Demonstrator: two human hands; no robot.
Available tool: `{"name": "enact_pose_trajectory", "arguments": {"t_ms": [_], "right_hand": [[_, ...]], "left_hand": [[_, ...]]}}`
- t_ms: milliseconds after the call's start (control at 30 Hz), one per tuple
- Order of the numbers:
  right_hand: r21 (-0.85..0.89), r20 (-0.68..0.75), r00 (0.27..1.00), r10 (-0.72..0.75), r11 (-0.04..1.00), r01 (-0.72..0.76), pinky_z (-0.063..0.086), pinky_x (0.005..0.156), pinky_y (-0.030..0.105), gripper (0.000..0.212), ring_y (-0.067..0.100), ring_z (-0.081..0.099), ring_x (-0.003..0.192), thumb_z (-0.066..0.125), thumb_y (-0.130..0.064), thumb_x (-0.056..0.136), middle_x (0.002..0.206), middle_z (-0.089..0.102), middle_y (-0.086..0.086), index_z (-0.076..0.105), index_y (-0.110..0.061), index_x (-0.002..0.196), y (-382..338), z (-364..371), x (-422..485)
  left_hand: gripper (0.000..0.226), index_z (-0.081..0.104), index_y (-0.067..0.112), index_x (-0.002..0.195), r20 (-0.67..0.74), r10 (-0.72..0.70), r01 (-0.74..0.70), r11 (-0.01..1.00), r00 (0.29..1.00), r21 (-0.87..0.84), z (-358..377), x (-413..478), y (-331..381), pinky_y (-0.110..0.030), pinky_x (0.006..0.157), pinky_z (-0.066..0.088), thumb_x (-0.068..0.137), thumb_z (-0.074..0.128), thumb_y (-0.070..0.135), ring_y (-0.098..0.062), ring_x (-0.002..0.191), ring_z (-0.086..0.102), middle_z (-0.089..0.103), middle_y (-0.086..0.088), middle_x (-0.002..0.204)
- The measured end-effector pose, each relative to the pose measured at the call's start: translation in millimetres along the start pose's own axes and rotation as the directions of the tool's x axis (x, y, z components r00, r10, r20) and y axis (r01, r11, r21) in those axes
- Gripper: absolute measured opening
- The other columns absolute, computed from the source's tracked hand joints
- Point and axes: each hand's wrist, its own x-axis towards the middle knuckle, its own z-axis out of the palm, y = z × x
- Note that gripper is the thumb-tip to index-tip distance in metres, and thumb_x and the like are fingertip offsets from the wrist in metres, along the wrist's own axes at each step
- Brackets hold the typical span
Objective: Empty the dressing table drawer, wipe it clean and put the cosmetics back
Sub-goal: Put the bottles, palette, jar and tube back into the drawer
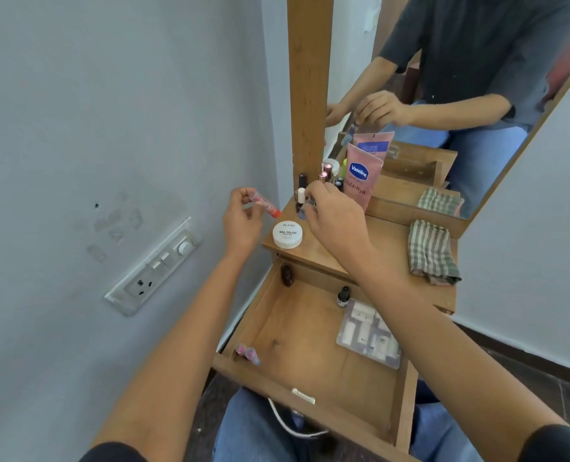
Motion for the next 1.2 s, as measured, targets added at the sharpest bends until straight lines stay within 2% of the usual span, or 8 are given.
{"name": "enact_pose_trajectory", "arguments": {"t_ms": [100,200,300,433,567,800,967,1200], "right_hand": [[0.109,0.038,0.999,0.018,0.994,-0.022,0.037,0.056,0.028,0.014,0.022,0.057,0.077,0.056,-0.015,0.088,0.09,0.062,0.006,0.06,-0.009,0.101,-8.3,-5.7,-35.3],[0.21,0.17,0.985,0.039,0.975,-0.075,0.045,0.061,0.037,0.016,0.032,0.059,0.078,0.058,-0.013,0.084,0.09,0.062,0.011,0.059,-0.008,0.099,-14.9,9.5,-72.7],[0.261,0.373,0.926,0.061,0.95,-0.168,0.048,0.071,0.043,0.018,0.036,0.059,0.082,0.057,-0.012,0.083,0.093,0.061,0.014,0.058,-0.007,0.1,-24.7,34.2,-105.3],[0.253,0.55,0.835,0.038,0.945,-0.209,0.048,0.072,0.044,0.015,0.038,0.058,0.086,0.053,-0.012,0.086,0.098,0.058,0.015,0.054,-0.007,0.101,-39.3,62.1,-134.6],[0.236,0.591,0.806,0.04,0.947,-0.22,0.046,0.07,0.04,0.016,0.037,0.058,0.088,0.053,-0.011,0.087,0.101,0.058,0.016,0.053,-0.006,0.102,-49.5,77.5,-144.7],[0.308,0.628,0.777,0.051,0.9,-0.308,0.048,0.071,0.037,0.014,0.027,0.057,0.081,0.059,-0.003,0.08,0.093,0.057,0.008,0.057,-0.01,0.091,-52.7,95.9,-157.2],[0.317,0.614,0.781,0.11,0.872,-0.373,0.042,0.068,0.03,0.015,0.018,0.049,0.076,0.061,-0.002,0.08,0.089,0.049,0.004,0.06,-0.006,0.094,-53.0,108.2,-160.4],[0.32,0.607,0.766,0.213,0.816,-0.481,0.051,0.076,0.04,0.016,0.03,0.06,0.086,0.062,-0.005,0.082,0.097,0.06,0.017,0.058,-0.004,0.098,-59.4,123.2,-158.0]], "left_hand": [[0.02,0.05,0.021,0.101,0.025,-0.042,0.043,0.999,0.999,-0.032,-12.5,-19.0,-6.7,-0.04,0.088,0.054,0.088,0.056,0.005,-0.019,0.096,0.064,0.057,0.016,0.094],[0.02,0.051,0.02,0.101,0.037,-0.051,0.051,0.999,0.998,-0.013,-22.7,-42.5,-14.2,-0.043,0.088,0.054,0.087,0.057,0.006,-0.015,0.098,0.06,0.056,0.017,0.095],[0.023,0.05,0.025,0.094,0.043,-0.074,0.075,0.997,0.996,-0.036,-31.0,-67.7,-19.5,-0.04,0.088,0.054,0.088,0.056,0.004,-0.005,0.096,0.058,0.059,0.021,0.087],[0.027,0.049,0.03,0.091,0.082,-0.15,0.153,0.988,0.985,-0.03,-42.7,-95.1,-30.8,-0.036,0.087,0.053,0.088,0.056,0.004,-0.02,0.099,0.061,0.064,0.022,0.08],[0.026,0.051,0.034,0.093,0.09,-0.181,0.18,0.983,0.979,0.024,-55.0,-109.3,-47.5,-0.045,0.09,0.053,0.089,0.056,0.009,-0.022,0.1,0.062,0.059,0.014,0.095],[0.023,0.052,0.028,0.099,0.088,-0.195,0.189,0.98,0.977,0.066,-68.0,-123.2,-61.3,-0.044,0.091,0.052,0.089,0.057,0.008,-0.02,0.102,0.061,0.058,0.011,0.099],[0.02,0.052,0.021,0.103,0.082,-0.195,0.189,0.979,0.977,0.074,-70.2,-125.8,-63.8,-0.039,0.092,0.052,0.09,0.057,0.006,-0.016,0.103,0.059,0.058,0.005,0.105],[0.016,0.053,0.02,0.105,0.088,-0.185,0.178,0.98,0.979,0.086,-71.5,-125.6,-63.1,-0.039,0.09,0.052,0.092,0.056,0.011,-0.014,0.101,0.059,0.057,0.009,0.102]]}}
